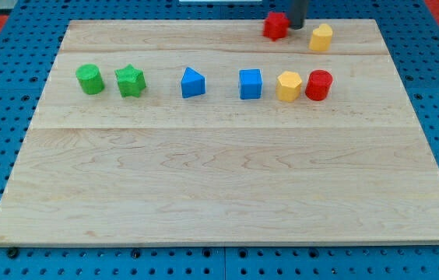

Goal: Put the heart at the top right side of red circle

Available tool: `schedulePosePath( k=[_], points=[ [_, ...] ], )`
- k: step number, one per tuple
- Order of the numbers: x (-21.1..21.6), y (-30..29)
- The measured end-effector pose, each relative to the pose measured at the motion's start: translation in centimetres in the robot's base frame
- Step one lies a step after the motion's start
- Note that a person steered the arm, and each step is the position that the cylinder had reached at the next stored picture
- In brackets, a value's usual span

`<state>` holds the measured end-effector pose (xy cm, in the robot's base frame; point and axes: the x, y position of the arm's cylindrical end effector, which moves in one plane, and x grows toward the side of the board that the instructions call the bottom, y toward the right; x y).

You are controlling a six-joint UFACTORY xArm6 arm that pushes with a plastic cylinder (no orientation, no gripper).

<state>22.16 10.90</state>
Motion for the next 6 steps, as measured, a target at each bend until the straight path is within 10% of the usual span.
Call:
schedulePosePath(
  k=[6],
  points=[
    [1.5,5.9]
  ],
)
